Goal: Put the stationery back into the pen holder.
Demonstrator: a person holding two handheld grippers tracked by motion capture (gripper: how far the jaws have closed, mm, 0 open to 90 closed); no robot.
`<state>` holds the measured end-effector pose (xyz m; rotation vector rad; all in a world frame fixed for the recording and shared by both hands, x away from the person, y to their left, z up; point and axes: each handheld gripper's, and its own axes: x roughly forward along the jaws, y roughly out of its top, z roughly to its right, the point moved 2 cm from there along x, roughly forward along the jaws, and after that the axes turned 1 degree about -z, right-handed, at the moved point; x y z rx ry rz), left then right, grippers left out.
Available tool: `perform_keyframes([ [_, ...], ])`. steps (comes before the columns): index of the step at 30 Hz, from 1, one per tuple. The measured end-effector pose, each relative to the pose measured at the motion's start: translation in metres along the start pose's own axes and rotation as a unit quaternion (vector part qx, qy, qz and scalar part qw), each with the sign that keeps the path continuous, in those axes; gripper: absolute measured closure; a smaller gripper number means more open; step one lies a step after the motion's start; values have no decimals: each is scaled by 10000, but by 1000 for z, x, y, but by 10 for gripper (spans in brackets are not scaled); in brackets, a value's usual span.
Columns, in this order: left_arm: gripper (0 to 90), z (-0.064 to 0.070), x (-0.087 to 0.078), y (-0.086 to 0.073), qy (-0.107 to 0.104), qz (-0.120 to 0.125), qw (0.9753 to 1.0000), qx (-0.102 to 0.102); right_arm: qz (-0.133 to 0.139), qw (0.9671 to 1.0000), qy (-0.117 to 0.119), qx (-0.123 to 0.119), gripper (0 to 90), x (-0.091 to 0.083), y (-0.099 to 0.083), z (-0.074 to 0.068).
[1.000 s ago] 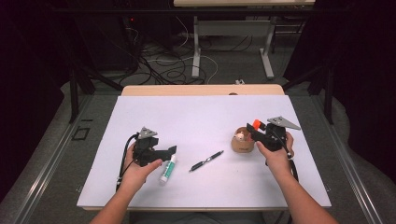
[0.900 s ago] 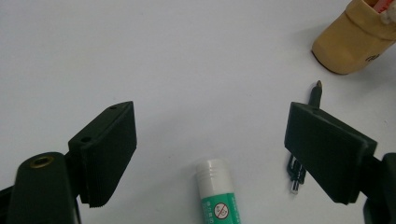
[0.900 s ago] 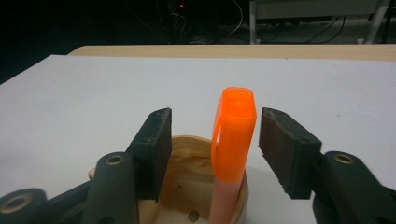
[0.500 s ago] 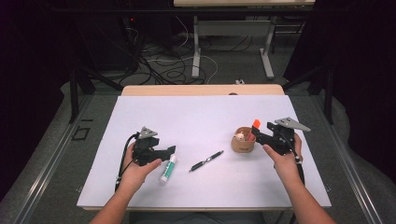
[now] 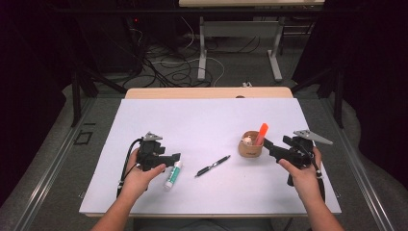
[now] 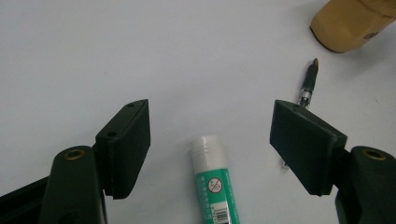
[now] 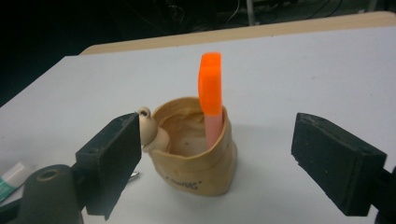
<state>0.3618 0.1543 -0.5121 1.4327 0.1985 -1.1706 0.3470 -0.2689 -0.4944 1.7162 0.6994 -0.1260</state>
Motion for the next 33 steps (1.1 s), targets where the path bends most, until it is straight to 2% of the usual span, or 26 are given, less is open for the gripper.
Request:
perform_keyframes([
  [6, 300, -1, 6, -5, -73, -254, 9996, -105, -109, 9997, 172, 150, 145, 1, -6, 1],
  [10, 319, -2, 9, -8, -116, -482, 9985, -217, -196, 9994, 149, 233, 120, 2, -10, 2],
  [14, 339, -5, 11, -10, -118, -542, 9977, -383, -402, 9989, 160, 187, 102, 4, -15, 1],
  [17, 350, -9, 12, -11, -146, -593, 9970, -467, -439, 9986, 210, 192, 100, 6, -19, 0],
  [22, 378, -15, 14, -11, -206, -717, 9942, -771, -467, 9985, 234, 138, 100, 7, -21, -2],
  [25, 394, -17, 16, -11, -209, -842, 9924, -869, -474, 9985, 235, 152, 92, 8, -21, -4],
  [29, 415, -16, 21, -12, -220, -1036, 9901, -916, -508, 9983, 251, 143, 89, 8, -21, -4],
  [33, 429, -14, 28, -9, -227, -1148, 9896, -836, -486, 9984, 222, 158, 89, 8, -21, -1],
])
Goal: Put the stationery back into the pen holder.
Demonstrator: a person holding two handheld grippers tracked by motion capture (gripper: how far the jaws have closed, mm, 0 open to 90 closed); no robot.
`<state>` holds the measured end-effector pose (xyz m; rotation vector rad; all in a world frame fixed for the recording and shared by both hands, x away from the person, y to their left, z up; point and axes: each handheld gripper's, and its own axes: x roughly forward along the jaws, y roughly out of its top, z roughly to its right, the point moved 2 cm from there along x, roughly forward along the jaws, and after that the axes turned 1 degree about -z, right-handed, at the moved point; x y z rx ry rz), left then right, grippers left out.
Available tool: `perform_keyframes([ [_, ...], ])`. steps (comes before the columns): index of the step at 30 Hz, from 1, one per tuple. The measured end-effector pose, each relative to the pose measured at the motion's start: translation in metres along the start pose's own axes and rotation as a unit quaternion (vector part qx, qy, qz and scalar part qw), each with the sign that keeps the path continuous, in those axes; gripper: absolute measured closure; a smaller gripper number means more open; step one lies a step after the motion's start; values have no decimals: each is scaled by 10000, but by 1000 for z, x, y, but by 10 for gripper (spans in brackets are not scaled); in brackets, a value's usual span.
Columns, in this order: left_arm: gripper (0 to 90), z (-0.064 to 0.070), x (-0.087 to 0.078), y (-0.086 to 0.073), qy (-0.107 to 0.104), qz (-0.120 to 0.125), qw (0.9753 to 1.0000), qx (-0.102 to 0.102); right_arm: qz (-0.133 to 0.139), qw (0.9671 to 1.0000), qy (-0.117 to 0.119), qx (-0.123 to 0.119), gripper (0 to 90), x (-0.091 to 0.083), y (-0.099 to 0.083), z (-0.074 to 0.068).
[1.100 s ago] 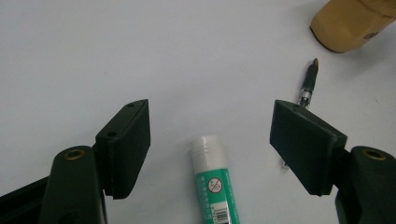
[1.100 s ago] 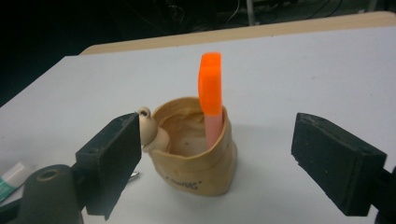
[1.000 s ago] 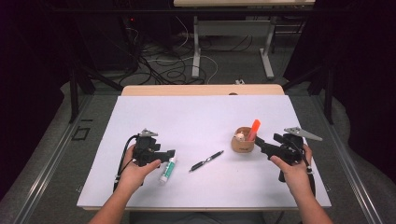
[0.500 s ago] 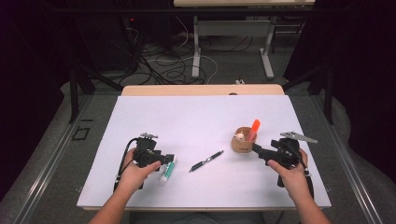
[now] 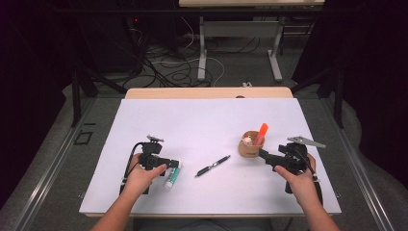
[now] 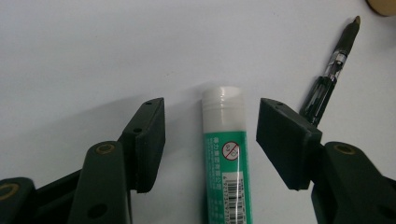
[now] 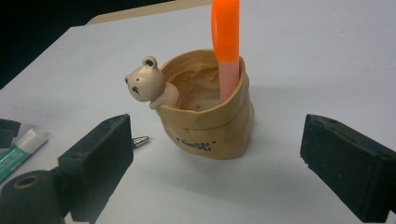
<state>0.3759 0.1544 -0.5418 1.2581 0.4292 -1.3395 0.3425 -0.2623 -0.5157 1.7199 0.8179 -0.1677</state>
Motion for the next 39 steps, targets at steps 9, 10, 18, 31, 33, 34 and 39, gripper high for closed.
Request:
perform_keyframes([
  [9, 454, 9, 10, 10, -4, -341, 9994, 61, -90, 9999, 30, 49, 89, 1, -2, -1],
  [10, 458, 10, 11, 12, -9, -405, 9992, 46, -91, 9999, 24, 49, 89, 2, -2, -1],
  [18, 500, 10, 22, 16, 127, -585, 9982, -74, -59, 10000, 7, 43, 89, 1, -1, 1],
  [31, 596, 15, 24, 21, 280, -830, 9957, -306, -80, 9999, 0, 66, 90, 2, -2, 2],
  [33, 630, 15, 25, 21, 336, -844, 9955, -278, -79, 9999, -2, 72, 90, 2, -2, 2],
  [34, 636, 15, 25, 21, 344, -839, 9954, -299, -80, 9999, 1, 76, 90, 2, -2, 2],
  [39, 642, 17, 25, 22, 395, -858, 9949, -345, -70, 9999, -6, 73, 91, 2, -2, 3],
])
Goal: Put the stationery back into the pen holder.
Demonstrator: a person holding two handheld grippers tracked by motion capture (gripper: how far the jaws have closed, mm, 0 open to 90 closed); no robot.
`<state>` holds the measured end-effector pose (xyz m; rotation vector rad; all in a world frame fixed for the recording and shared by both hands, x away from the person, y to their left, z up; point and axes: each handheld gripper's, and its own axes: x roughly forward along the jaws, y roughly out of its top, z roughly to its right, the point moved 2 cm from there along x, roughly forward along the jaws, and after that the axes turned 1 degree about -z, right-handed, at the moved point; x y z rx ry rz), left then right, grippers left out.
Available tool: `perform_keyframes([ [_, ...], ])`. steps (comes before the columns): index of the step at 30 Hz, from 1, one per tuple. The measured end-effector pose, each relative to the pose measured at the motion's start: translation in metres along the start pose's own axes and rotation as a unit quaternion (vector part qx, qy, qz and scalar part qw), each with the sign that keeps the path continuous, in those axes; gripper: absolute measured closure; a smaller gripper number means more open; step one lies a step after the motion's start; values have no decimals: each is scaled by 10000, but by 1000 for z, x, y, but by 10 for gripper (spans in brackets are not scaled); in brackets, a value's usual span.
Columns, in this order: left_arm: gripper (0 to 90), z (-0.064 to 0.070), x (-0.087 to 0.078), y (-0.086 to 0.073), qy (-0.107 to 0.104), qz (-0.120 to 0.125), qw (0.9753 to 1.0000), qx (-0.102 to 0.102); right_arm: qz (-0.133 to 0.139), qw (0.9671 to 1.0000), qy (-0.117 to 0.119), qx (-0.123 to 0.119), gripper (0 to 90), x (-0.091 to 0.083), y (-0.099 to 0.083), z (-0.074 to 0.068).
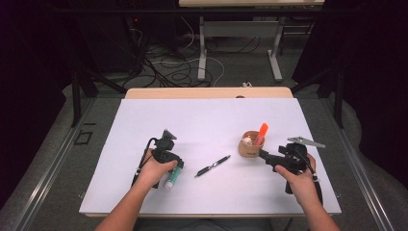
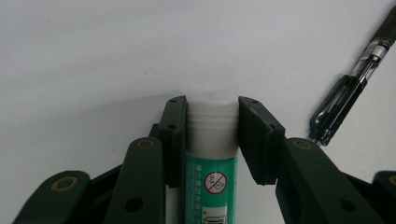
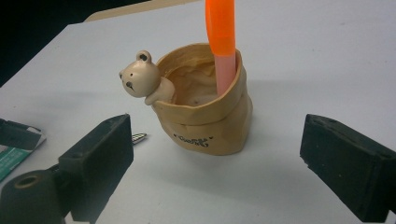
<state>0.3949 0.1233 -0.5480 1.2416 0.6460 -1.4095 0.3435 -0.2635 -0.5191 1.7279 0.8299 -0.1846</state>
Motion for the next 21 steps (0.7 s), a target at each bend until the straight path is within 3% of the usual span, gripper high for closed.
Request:
perform_keyframes([
  [12, 647, -1, 0, -1, -44, 47, 10000, 24, -11, 10000, -26, -44, 91, 1, -1, 2],
  [17, 648, -3, -1, -3, -141, 164, 9998, -31, -34, 10000, -18, -33, 91, 0, -1, 2],
  [20, 649, -6, -3, -5, -247, 250, 9994, 63, -2, 10000, -29, -31, 91, 0, 0, 2],
  [21, 649, -6, -4, -6, -299, 305, 9991, -18, 7, 10000, -28, -25, 91, 0, 0, 2],
])
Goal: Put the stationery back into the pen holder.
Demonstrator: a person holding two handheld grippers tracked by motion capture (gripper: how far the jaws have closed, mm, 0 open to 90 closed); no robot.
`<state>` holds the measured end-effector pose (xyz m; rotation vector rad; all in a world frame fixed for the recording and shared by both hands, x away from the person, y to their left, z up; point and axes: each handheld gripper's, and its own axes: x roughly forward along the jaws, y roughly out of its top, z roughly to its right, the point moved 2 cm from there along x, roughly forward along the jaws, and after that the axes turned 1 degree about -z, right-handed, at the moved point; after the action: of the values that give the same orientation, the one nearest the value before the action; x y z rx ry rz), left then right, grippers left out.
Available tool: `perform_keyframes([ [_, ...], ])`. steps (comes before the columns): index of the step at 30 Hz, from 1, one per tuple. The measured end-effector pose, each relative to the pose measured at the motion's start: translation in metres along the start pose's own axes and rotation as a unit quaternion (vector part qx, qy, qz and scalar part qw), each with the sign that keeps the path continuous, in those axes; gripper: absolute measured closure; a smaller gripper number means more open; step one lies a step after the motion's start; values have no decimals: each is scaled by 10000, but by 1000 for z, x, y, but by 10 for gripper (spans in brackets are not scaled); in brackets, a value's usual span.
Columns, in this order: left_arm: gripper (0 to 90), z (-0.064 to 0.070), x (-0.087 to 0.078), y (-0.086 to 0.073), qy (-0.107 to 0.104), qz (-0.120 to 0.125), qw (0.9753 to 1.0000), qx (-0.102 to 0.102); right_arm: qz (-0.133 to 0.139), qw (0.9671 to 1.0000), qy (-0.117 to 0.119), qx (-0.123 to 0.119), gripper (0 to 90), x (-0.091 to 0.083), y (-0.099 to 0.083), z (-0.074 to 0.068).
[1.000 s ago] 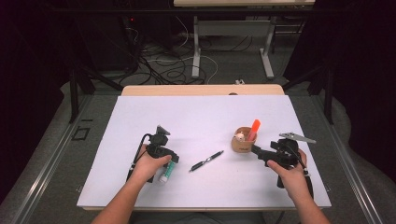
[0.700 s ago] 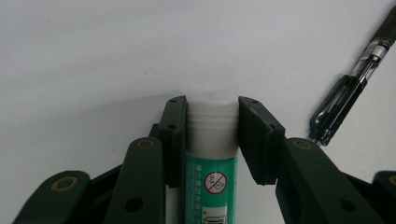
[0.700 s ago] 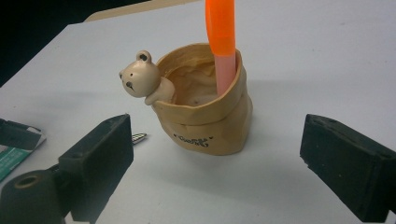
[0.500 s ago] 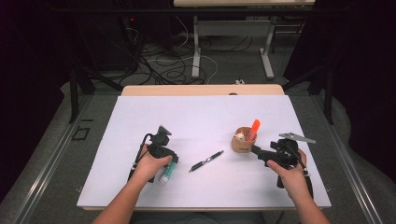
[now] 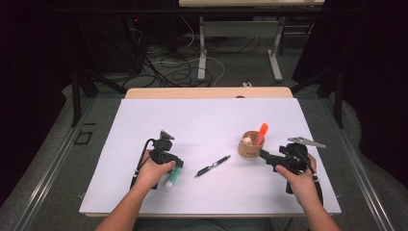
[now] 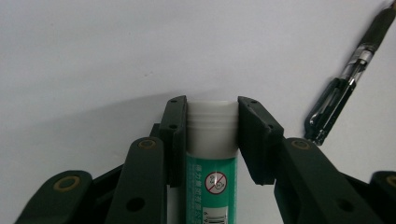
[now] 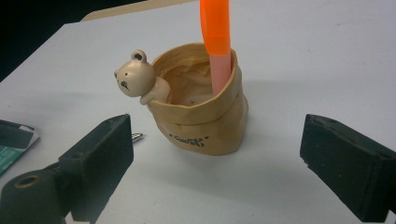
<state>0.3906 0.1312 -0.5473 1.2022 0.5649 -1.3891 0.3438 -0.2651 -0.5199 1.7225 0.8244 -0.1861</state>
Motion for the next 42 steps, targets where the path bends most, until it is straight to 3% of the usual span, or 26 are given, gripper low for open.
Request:
perform_keyframes([
  [1, 649, -2, -2, 0, -15, 32, 9999, 126, -2, 10000, -1, 1, 91, 0, 0, 0],
  [7, 650, -7, -8, -5, -265, 230, 9989, 318, -7, 10000, -22, 14, 91, 1, 0, 0],
  [18, 652, -13, -20, -8, -560, 402, 9973, 245, -29, 10000, -7, 74, 92, 0, 0, 1],
  [23, 652, -12, -25, -8, -718, 594, 9954, 228, 9, 10000, -26, 37, 92, 0, 0, 2],
  [26, 652, -9, -31, -8, -830, 790, 9930, 285, 8, 10000, -17, 87, 95, 0, 1, 1],
  [33, 652, -7, -42, -8, -754, 1396, 9862, 484, 15, 10000, 5, 3, 125, -1, 1, 1],
  [38, 651, -7, -48, -9, -689, 1761, 9802, 583, 15, 9999, 71, -108, 152, -1, 2, -1],
  [42, 651, -1, -50, -10, -686, 2082, 9735, 651, 73, 9996, 51, -274, 155, -3, 4, -3],
])
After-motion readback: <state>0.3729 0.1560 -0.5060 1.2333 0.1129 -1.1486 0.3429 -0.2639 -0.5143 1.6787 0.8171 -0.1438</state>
